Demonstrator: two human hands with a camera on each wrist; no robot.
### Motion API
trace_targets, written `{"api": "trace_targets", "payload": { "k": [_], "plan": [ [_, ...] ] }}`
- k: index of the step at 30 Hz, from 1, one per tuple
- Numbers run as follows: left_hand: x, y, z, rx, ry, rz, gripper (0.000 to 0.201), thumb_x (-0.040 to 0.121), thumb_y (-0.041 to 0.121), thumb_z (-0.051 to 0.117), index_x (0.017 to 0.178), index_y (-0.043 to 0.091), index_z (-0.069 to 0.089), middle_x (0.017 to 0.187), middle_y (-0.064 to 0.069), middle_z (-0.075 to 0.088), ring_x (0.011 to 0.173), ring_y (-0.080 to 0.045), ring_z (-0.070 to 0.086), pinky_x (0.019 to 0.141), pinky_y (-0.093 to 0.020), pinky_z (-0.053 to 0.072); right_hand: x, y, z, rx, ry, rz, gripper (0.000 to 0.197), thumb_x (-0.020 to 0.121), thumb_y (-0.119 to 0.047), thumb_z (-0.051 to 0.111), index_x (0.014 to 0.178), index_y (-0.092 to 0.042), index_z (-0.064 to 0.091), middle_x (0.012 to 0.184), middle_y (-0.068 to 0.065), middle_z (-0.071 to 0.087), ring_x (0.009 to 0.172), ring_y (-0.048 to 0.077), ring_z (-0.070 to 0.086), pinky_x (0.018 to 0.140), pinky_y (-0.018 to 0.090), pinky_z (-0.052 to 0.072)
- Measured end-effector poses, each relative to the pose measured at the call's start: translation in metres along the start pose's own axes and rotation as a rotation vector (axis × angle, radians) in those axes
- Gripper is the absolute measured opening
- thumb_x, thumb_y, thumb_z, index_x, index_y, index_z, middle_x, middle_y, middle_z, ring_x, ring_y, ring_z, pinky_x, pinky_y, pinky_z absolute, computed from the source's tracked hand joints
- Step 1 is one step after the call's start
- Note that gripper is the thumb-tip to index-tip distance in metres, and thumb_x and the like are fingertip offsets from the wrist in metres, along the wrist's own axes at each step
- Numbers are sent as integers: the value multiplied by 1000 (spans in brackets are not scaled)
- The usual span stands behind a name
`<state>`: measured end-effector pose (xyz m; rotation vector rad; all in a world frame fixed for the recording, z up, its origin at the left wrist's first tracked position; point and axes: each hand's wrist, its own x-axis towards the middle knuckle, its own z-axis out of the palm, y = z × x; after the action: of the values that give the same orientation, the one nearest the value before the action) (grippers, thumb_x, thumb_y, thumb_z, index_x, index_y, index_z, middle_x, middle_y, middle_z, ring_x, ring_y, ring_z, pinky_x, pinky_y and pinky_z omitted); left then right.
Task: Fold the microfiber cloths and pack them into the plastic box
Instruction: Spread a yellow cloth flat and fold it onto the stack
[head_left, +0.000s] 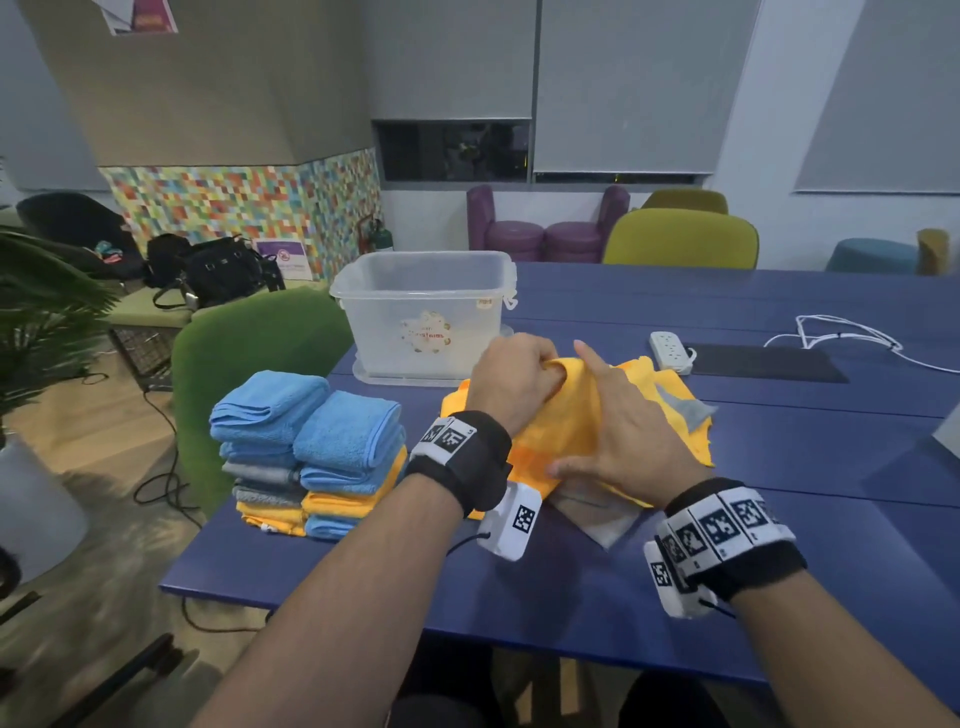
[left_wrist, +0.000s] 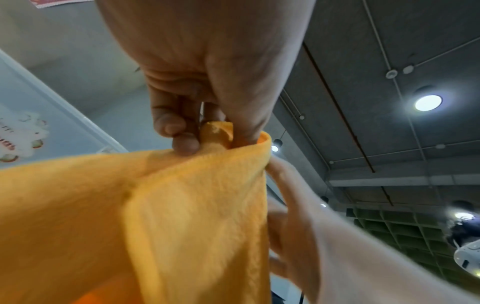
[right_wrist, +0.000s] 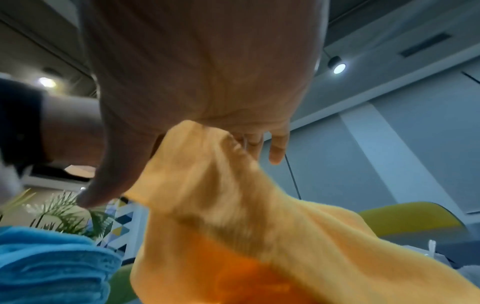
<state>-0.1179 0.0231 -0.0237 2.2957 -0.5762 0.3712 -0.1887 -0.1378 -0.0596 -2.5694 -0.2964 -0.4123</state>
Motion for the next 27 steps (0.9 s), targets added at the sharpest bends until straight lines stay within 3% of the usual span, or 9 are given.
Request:
{"api": "trace_targets", "payload": {
  "k": [3,7,9,11,14,16,20,24,27],
  "plan": [
    [5,7,-6,20,60,-6,26,81,29,60,58,17,60,57,1,57,63,-23,57,58,-34,48,-11,0,12,-96,78,-31,152,52,-69,86,156,-40,-21,160,0,26,139,26,40,108,52,39],
    [6,21,-14,66,115,4,40,86,40,62,54,17,54,52,0,49,61,-25,55,56,-33,46,-14,-6,21,-23,306,-63,136,66,-61,80,158,-34,-18,160,6,27,144,29,36,108,53,40],
    [5,29,-19,82,123,0,46,86,44,63,53,16,50,51,-1,47,62,-28,55,56,-35,45,-12,-13,19,14,411,-60,118,76,-45,76,161,-30,-5,155,5,35,139,27,41,105,49,43],
    [6,36,-28,68,138,10,50,85,44,65,50,16,43,49,0,40,58,-26,49,53,-36,40,-10,-18,11,31,513,-48,92,82,-23,71,159,-23,20,149,4,43,132,27,47,104,45,44],
    [10,40,-41,48,165,38,54,84,39,69,48,18,36,47,2,30,51,-21,37,50,-33,24,-5,-19,-5,110,673,-71,38,89,-5,58,125,-15,57,120,3,59,108,19,58,93,34,48],
    [13,38,-49,83,157,64,51,84,44,70,50,18,41,48,1,35,53,-23,42,50,-33,26,-2,-18,-17,149,712,-69,16,94,-4,55,104,-14,64,102,0,63,92,12,57,80,31,49],
    [18,21,-57,77,18,143,56,73,66,77,61,14,61,63,-9,62,63,-28,58,56,-40,46,4,-16,-42,313,779,86,14,102,-13,47,96,-14,59,80,-1,63,72,11,57,63,26,40],
    [13,3,-66,188,-170,103,50,74,40,90,55,22,47,57,2,45,57,-20,44,52,-34,30,13,-11,-63,343,887,172,16,102,-14,45,98,-23,57,79,-14,61,71,-7,56,62,11,38],
    [8,-16,-77,242,-242,28,53,79,30,87,51,20,44,54,1,40,54,-18,40,51,-32,26,20,-10,-78,333,932,202,19,100,-10,45,100,-22,59,79,-17,58,69,2,55,64,12,37]
  ]
}}
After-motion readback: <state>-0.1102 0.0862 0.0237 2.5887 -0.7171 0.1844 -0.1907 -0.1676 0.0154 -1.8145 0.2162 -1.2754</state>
